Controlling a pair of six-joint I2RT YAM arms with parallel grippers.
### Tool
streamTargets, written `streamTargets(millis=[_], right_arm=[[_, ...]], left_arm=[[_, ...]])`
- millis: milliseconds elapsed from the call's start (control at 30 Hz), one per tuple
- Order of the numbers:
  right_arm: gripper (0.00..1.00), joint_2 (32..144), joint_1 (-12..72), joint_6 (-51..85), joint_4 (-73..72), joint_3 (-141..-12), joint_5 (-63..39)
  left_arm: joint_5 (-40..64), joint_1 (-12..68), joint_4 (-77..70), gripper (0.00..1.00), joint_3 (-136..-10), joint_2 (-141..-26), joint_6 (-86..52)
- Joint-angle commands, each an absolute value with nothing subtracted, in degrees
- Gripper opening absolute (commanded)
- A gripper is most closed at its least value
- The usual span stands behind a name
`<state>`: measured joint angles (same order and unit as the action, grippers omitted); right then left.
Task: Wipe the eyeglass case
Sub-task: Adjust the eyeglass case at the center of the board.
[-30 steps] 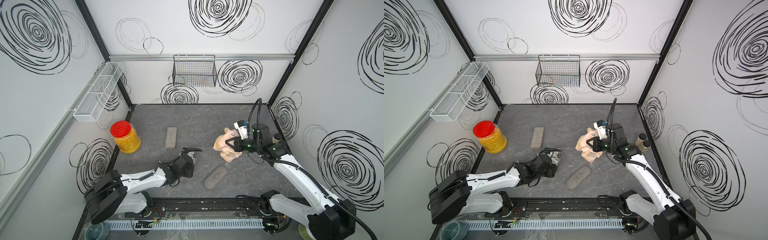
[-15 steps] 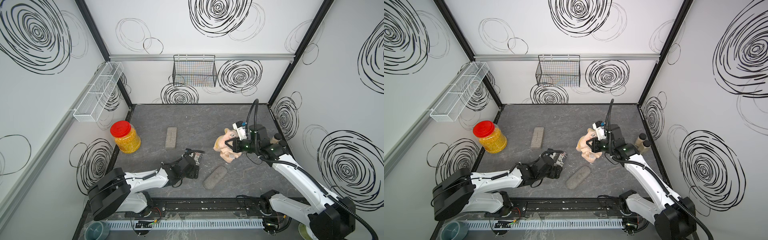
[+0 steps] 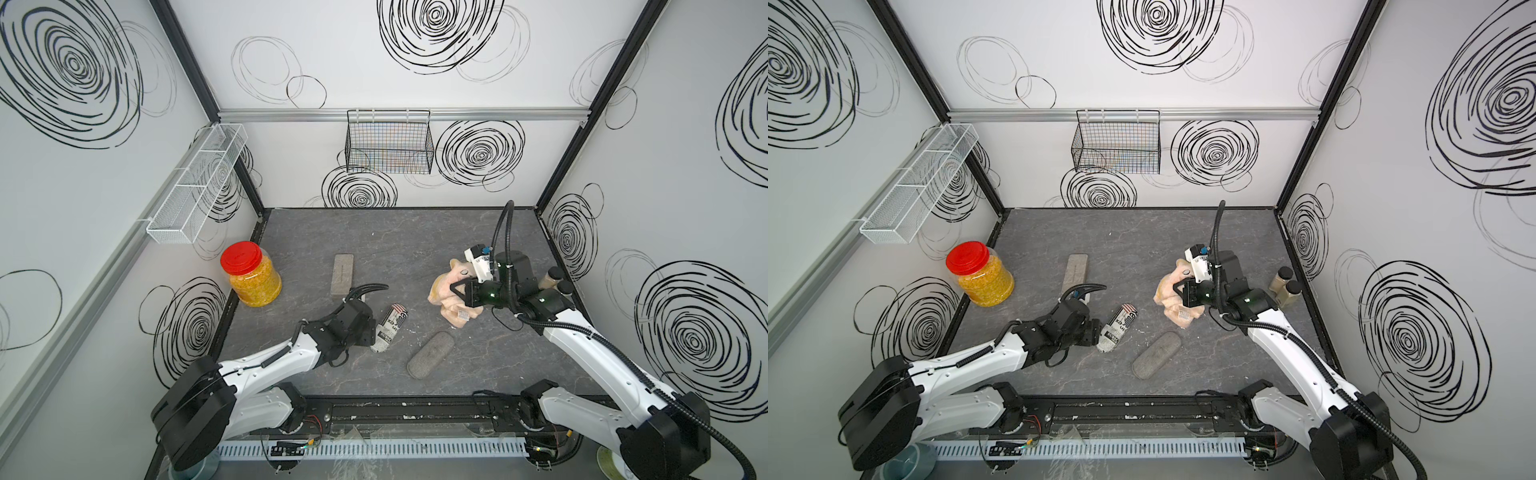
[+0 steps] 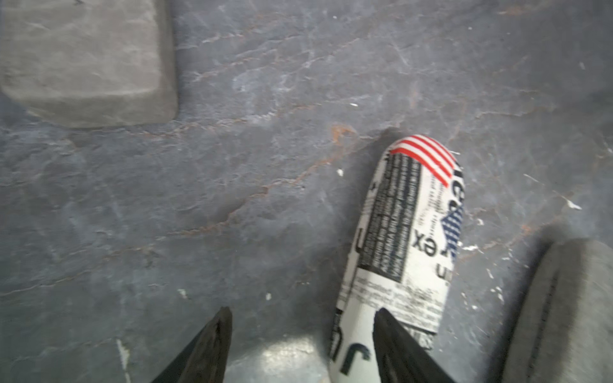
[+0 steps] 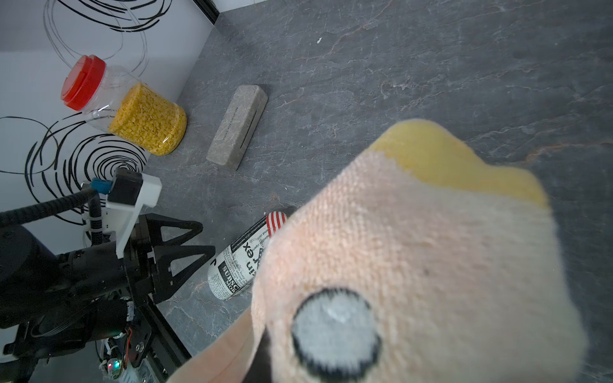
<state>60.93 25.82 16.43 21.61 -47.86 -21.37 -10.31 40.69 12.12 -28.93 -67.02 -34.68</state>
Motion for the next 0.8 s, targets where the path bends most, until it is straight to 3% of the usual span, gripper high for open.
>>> streamTargets(millis=[0, 233, 600, 767], right_arm=[[0.00, 60.32, 26.12, 15.74, 21.09, -47.63, -20.29], [0.00, 59.89, 26.19, 15.21, 22.36, -48.21, -19.07], [0.00, 59.70, 26.14, 16.04, 20.83, -47.43, -20.99], [0.00, 59.01, 26.17, 15.93, 21.74, -47.42, -21.05]], left_arm=[[-12.00, 39.64, 13.31, 0.68, -28.86, -69.01, -32.35], [-10.15, 40.96, 12.06, 0.68, -28.98, -73.36, -31.41], [-14.45, 53.78, 14.99, 0.71, -37.19, -81.68, -30.97], [-16.44, 55.48, 16.83, 0.73, -41.15, -85.17, -31.92]])
